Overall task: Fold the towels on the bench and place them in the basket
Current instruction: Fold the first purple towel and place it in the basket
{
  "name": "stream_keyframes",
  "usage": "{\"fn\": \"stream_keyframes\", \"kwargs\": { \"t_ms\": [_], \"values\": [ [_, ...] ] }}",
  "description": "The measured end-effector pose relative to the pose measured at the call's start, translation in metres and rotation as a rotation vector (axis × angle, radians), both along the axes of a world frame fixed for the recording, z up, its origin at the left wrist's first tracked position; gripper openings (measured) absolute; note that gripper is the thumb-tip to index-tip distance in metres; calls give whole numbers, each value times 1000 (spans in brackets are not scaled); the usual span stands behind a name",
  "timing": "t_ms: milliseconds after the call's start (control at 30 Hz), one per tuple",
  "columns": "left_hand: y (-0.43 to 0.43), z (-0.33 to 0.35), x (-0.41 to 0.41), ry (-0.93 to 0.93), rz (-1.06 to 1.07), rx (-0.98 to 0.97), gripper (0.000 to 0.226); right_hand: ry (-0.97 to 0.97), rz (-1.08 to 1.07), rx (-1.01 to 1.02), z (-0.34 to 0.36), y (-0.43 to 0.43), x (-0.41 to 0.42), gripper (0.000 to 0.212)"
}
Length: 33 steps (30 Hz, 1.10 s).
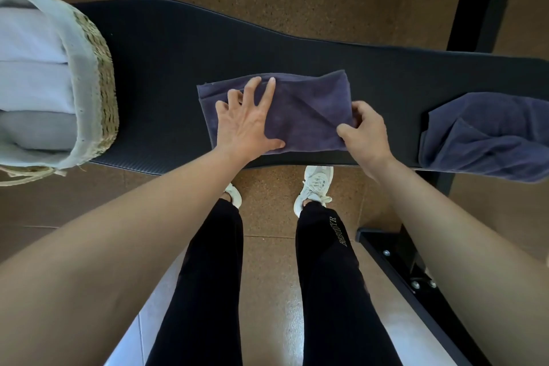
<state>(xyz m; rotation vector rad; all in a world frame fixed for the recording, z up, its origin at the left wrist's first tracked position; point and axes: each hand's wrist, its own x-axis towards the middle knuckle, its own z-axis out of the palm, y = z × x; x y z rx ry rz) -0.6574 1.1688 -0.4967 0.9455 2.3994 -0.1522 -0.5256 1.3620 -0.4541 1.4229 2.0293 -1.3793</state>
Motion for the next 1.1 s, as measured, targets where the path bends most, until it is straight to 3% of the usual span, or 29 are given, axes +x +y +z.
{"fn": "stream_keyframes", "kwargs": {
  "t_ms": [267,333,467,567,700,833,933,1033,1100],
  "values": [
    [26,3,1,-70,150,54,133,159,108,73,21,12,-18,48],
    [21,2,-1,-124,198,161,118,173,166,88,23,12,-23,53],
    [-10,7,-7,-145,397,490,59,182,245,99,29,-4,-33,57],
    [-41,9,-7,-23,503,494,38,194,256,66,34,-22,-39,59],
    [-82,4,-7,33,481,378,44,204,280,36,34,-49,-46,56],
    [-99,3,-8,-126,451,315,60,227,329,16,30,-79,-55,53],
    [-93,5,-14,-6,428,385,43,237,336,6,30,-100,-62,52],
    [-68,13,-22,-187,574,552,15,247,175,57,35,-97,-65,50],
    [-47,18,-25,-388,614,625,13,237,27,116,39,-81,-63,48]
  ]
}}
